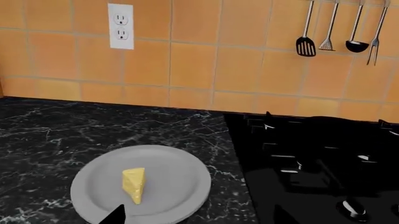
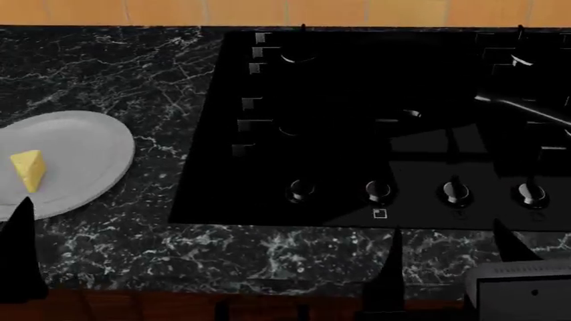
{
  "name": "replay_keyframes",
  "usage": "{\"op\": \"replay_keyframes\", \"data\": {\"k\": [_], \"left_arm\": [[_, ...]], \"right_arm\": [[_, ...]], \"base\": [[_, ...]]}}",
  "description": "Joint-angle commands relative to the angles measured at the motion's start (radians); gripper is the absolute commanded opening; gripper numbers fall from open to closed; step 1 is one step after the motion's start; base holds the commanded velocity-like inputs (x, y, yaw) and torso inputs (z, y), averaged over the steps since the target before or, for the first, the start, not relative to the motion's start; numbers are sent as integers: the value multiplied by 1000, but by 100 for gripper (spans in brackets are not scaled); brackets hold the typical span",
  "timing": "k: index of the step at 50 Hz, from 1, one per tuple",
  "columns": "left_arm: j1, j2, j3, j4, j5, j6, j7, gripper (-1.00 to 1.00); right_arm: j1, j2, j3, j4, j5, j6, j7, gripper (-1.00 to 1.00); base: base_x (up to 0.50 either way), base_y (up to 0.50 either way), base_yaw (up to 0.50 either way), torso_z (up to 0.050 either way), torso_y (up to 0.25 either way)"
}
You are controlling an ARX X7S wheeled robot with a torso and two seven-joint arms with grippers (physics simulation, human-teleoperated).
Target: Pick the cheese from the plate and place it in the pan.
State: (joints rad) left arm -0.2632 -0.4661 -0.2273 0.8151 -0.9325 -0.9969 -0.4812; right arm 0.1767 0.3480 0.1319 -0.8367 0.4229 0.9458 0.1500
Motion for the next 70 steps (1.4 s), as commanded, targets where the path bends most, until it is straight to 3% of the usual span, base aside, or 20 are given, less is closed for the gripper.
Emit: {"op": "replay_keyframes", "data": {"k": [1, 11, 28, 33, 39, 46, 54, 70], "left_arm": [[3, -5, 2, -2, -2, 5, -2, 100], [-11, -22, -11, 2, -22, -8, -17, 100], [-81, -29, 3, -42, -38, -33, -45, 100], [-86, -14, 12, -62, -42, -35, -53, 100], [-181, 3, 91, -106, -18, -107, -127, 100], [-334, 74, 129, -337, -8, -180, -193, 100], [-351, 112, 107, -422, -51, -253, -248, 100], [-362, 117, 117, -393, -38, -268, -320, 100]], "right_arm": [[-6, 3, -6, -1, 1, -6, 5, 100], [11, -2, 30, -43, 48, 24, 5, 100], [26, 21, 37, -75, 57, 56, 28, 100], [17, 21, 33, -62, 52, 33, 26, 100], [23, 23, 23, -53, 51, 29, 26, 100], [13, 18, 24, -34, 47, -4, 22, 100], [-26, 8, 24, -26, 43, -43, 18, 100], [-52, 6, 42, -39, 66, -46, 20, 100]], "base": [[0, 500, 0, 0, 0], [0, 100, 0, 0, 0], [420, 0, 0, 0, 0], [0, 0, 0, 0, 0], [0, 0, 0, 0, 0], [0, 0, 0, 0, 0], [0, 0, 0, 0, 0], [0, 0, 0, 0, 0]]}}
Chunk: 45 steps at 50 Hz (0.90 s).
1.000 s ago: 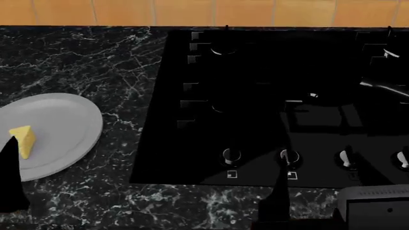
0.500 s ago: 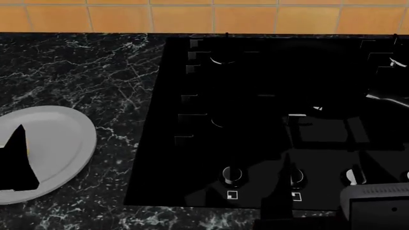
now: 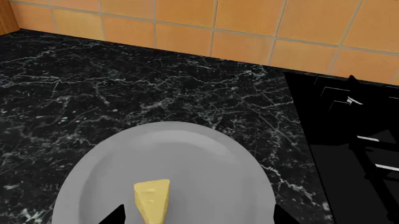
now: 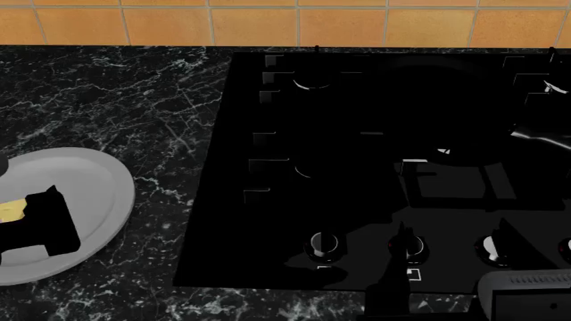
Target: Pick the cheese from the plate and place it in the pan.
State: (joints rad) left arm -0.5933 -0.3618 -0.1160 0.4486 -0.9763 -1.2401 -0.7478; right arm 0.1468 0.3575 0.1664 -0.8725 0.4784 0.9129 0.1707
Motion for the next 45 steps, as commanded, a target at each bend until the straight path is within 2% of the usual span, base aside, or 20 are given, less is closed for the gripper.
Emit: {"op": "replay_keyframes", "data": {"k": [1, 14, 28, 45], "left_arm": [[-37, 15, 7, -38, 10, -23, -56, 100], [-92, 45, 20, -206, 80, 24, -85, 100], [-92, 53, 8, -237, 121, 54, -141, 100], [-87, 46, 101, -366, 183, 121, -63, 100]], "right_arm": [[-22, -4, 11, -2, 13, -11, 0, 100], [-18, 3, 24, -8, 34, 1, 5, 100], [-57, 15, 45, -11, 41, -25, -5, 100], [-68, 13, 52, -29, 62, -16, 11, 100]], "base": [[0, 0, 0, 0, 0], [0, 0, 0, 0, 0], [0, 0, 0, 0, 0], [0, 0, 0, 0, 0]]}}
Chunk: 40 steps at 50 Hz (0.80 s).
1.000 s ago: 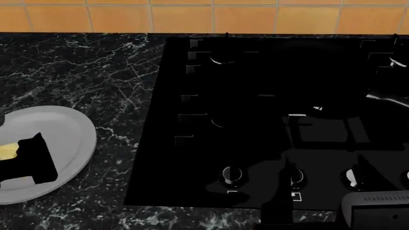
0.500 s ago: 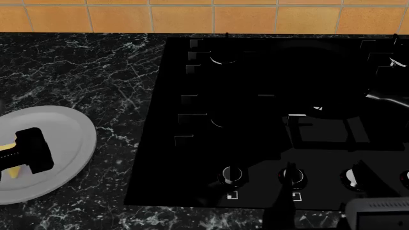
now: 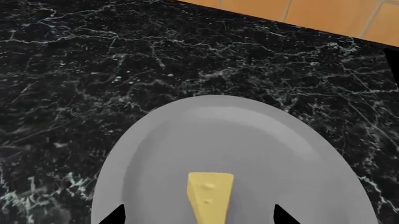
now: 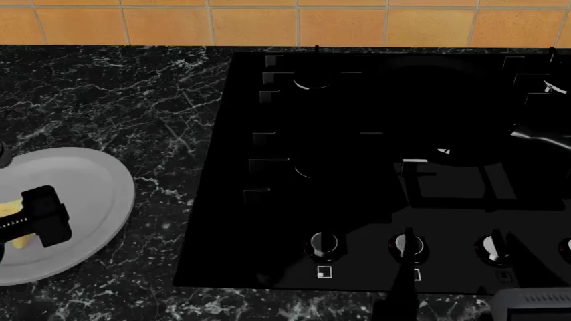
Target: Pick the cheese from the plate and place it in the pan.
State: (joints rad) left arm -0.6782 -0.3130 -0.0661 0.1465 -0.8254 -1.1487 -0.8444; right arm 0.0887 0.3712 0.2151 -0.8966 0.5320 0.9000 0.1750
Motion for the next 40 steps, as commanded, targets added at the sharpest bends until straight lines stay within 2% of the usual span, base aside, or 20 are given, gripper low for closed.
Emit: {"op": "replay_keyframes", "data": {"k": [1, 40], "left_arm": [[-4, -2, 53, -64, 32, 27, 34, 100], [-7, -9, 143, -173, 88, 89, 84, 100]], "right_arm": [[-10, -1, 2, -4, 7, -4, 8, 100], [-47, -6, 0, -10, 29, -29, 28, 100]], "base": [[0, 0, 0, 0, 0], [0, 0, 0, 0, 0]]}}
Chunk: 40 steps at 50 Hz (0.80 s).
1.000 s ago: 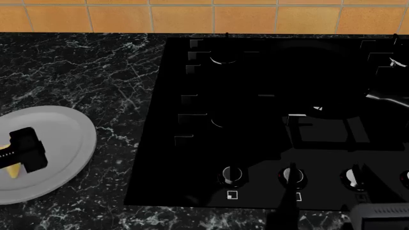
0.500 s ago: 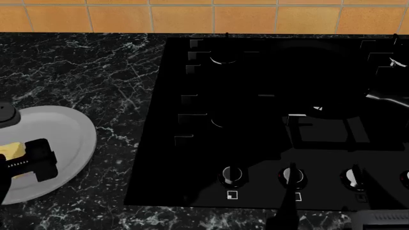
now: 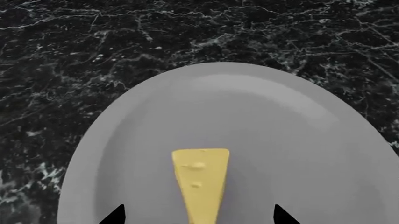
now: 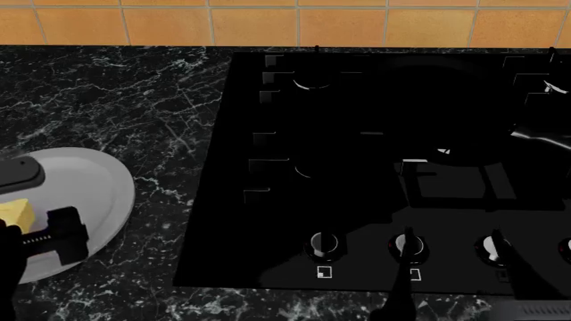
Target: Pick the cheese from the plate and place it in the pan.
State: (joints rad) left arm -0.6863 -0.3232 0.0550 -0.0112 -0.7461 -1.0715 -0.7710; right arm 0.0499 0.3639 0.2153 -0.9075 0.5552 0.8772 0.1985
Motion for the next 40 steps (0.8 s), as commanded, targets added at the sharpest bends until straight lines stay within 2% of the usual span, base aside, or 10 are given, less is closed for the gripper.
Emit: {"op": "replay_keyframes", "data": {"k": [1, 13, 14, 30, 34, 40], "left_arm": [[0, 2, 23, -15, 8, 11, 10, 100], [-2, 2, 35, -25, 15, 22, 14, 100], [1, 0, 37, -23, 17, 25, 15, -100], [4, -4, 32, 1, 8, 22, 5, -100], [0, -14, -6, 145, -62, -48, -31, -100], [-50, 9, -188, 466, -341, -299, -212, -100]], "right_arm": [[-8, 1, 0, 1, 6, -7, 5, 100], [-22, 5, 0, -1, 11, -17, 6, 100], [-22, 4, 0, 0, 13, -18, 6, 100], [-18, 11, -10, 7, 17, -28, 8, 100], [-19, 13, -15, 13, 14, -35, 7, 100], [-5, 11, -38, 33, -3, -52, 7, 100]], "base": [[0, 0, 0, 0, 0], [0, 0, 0, 0, 0], [0, 0, 0, 0, 0], [0, 0, 0, 0, 0], [0, 0, 0, 0, 0], [0, 0, 0, 0, 0]]}}
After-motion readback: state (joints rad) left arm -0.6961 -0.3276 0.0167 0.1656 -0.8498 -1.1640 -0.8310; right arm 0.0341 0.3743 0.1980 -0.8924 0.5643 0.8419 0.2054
